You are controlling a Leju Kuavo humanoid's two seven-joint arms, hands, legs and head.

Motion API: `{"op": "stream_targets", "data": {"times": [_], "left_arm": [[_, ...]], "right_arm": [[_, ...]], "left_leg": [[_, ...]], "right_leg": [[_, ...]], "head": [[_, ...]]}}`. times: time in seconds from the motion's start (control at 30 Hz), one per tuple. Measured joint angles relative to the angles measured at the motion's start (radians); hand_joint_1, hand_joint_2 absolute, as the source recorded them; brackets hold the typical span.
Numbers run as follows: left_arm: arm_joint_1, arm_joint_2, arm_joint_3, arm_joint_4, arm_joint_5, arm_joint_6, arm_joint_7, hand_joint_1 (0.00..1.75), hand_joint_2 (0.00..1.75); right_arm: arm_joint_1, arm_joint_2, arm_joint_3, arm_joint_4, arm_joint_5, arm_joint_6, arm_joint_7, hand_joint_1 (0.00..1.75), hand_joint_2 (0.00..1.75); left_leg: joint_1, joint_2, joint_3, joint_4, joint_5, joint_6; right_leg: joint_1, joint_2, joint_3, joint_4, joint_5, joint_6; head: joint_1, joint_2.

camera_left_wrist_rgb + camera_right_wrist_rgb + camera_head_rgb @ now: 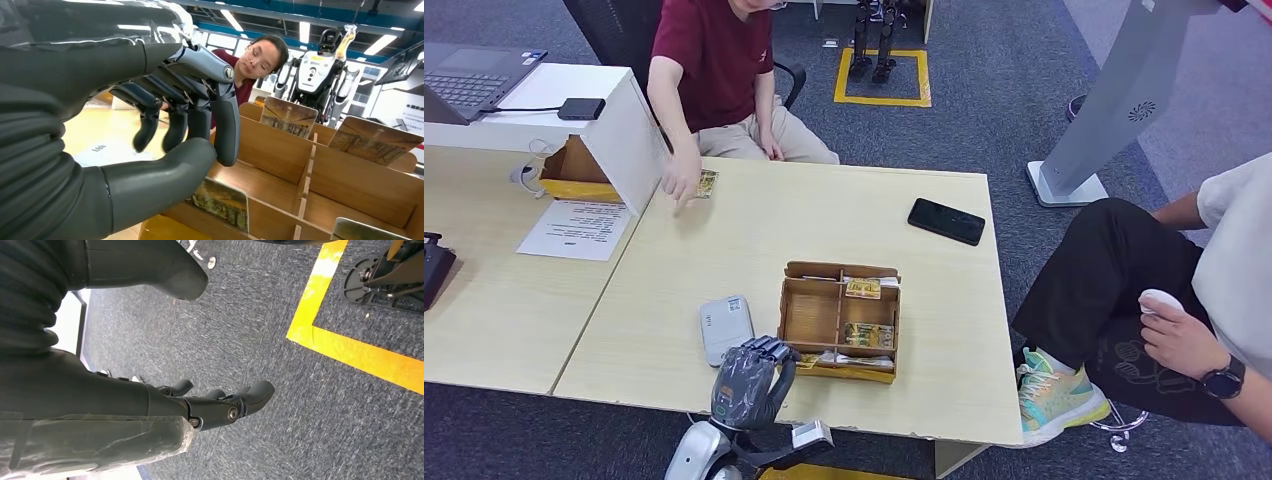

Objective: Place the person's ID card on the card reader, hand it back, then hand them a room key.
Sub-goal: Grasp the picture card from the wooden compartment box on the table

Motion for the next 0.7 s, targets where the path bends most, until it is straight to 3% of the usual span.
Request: {"op": "stream_targets", "data": {"times": [0.1,0.27,0.4,0.7], "left_arm": [[-0.001,0.0,0.002,0.002,0.004,0.001,-0.005,1.66,1.75],[0.0,0.0,0.002,0.007,0.011,0.002,-0.011,1.7,1.75],[0.0,0.0,0.003,0.012,0.017,0.002,-0.012,0.0,1.75],[0.0,-0.012,0.011,0.016,0.056,0.002,-0.045,0.0,1.75]], "right_arm": [[0.0,0.0,0.0,0.0,0.0,-0.001,-0.002,0.0,1.75],[-0.002,-0.001,0.0,0.0,0.0,-0.001,-0.007,0.0,1.75],[-0.002,-0.001,0.0,0.0,0.0,-0.002,-0.007,0.0,1.75],[-0.002,-0.001,0.0,0.0,0.003,-0.002,-0.006,0.0,1.75]], "left_leg": [[0.0,0.0,0.0,0.0,0.0,0.0],[0.0,0.0,0.0,0.0,0.0,0.0],[0.0,0.0,0.0,0.0,0.0,0.0],[0.0,0.0,0.0,0.0,0.0,0.0]], "right_leg": [[0.0,0.0,0.0,0.0,0.0,0.0],[0.0,0.0,0.0,0.0,0.0,0.0],[0.0,0.0,0.0,0.0,0.0,0.0],[0.0,0.0,0.0,0.0,0.0,0.0]], "head": [[0.0,0.0],[0.0,0.0],[0.0,0.0],[0.0,0.0]]}}
